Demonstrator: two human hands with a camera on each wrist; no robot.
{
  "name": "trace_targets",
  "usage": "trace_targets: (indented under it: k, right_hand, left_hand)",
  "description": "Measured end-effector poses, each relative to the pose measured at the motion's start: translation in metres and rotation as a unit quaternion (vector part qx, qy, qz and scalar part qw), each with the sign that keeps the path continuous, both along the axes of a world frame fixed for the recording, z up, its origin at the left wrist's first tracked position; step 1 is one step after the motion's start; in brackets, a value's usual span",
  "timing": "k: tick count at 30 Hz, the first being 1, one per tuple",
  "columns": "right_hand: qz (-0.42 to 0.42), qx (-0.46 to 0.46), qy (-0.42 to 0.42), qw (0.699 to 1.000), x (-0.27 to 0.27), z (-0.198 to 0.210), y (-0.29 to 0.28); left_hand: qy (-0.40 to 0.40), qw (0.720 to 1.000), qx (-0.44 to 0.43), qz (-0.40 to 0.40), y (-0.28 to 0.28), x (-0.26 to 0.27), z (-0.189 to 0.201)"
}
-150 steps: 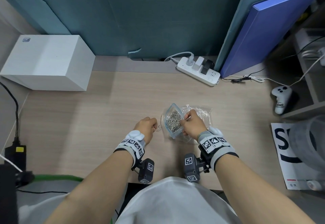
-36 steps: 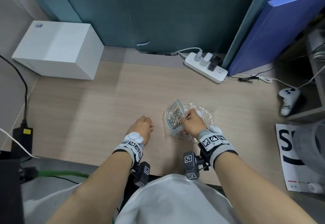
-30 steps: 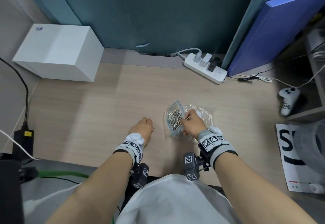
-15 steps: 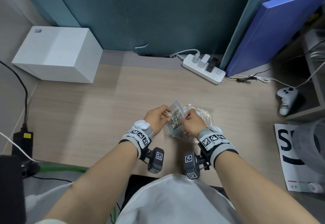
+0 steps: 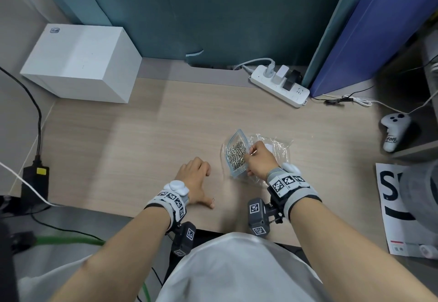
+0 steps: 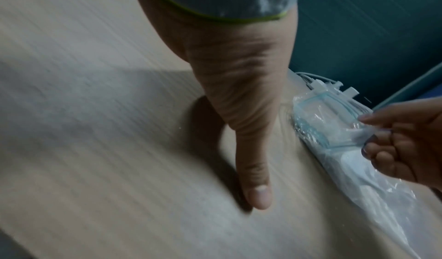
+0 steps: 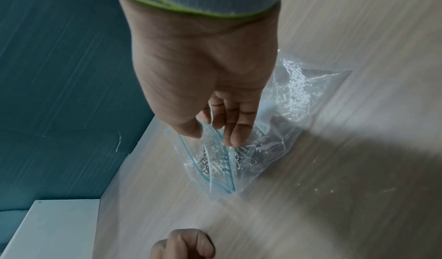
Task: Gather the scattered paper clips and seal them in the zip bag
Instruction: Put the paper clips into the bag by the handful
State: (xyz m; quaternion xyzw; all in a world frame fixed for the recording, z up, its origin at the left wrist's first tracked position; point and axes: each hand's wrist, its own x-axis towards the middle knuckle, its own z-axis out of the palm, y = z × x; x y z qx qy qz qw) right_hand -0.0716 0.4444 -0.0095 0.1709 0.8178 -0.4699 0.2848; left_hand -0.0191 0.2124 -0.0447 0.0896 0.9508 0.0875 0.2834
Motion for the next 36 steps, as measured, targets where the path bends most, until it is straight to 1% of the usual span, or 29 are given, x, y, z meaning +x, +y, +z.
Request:
trace_targets:
  k: [2,3,6,8,9,10,14,17,20,28,32,36]
  right_hand:
    - [0.002,0.001,-0.001,1.000,0.000,-0.001,0.000]
    - [0.003,0.001,0.000,1.000,0.000,-0.001,0.001]
    - [0.004,-0.002,0.000,1.000,0.001,-0.002,0.003]
    - [0.005,-0.001,-0.002,1.000,0.001,0.000,0.004]
    - [0.006,0.001,-0.003,1.000,0.002,0.000,0.004]
    - [0.006,0.002,-0.003,1.000,0.002,0.000,0.004]
    - [0.001,0.002,-0.003,1.000,0.002,-0.001,0.005]
    - [-0.004,-0.002,-0.004,1.000,0.003,-0.001,0.007]
    - [-0.011,-0.007,-0.003,1.000,0.002,0.001,0.009]
    - [-0.007,-0.012,-0.001,1.000,0.004,-0.001,0.006]
    - [-0.007,-0.014,0.003,1.000,0.005,0.000,0.005]
    - [-0.008,-0.013,0.005,1.000,0.006,-0.001,0.003]
  left_hand:
    - [0.009,1.000,-0.001,-0.009,0.001,0.002,-0.003]
    - [0.015,1.000,0.010,0.002,0.002,0.002,-0.003]
    - [0.035,0.995,0.066,0.073,0.001,-0.004,-0.007]
    - [0.052,0.984,0.117,0.123,-0.001,-0.011,-0.011]
    - [0.057,0.980,0.133,0.136,-0.001,-0.014,-0.012]
    - [0.065,0.980,0.133,0.137,-0.001,-0.016,-0.013]
    - [0.118,0.984,0.083,0.108,0.003,-0.018,-0.014]
    - [0.152,0.978,0.072,0.126,-0.001,-0.016,-0.016]
    - [0.132,0.978,0.067,0.148,-0.009,-0.013,-0.014]
    - [0.112,0.991,-0.013,0.076,-0.007,-0.011,-0.009]
    - [0.064,0.995,-0.038,0.072,-0.003,-0.013,-0.008]
    - [0.022,0.997,-0.066,0.041,0.003,-0.017,-0.005]
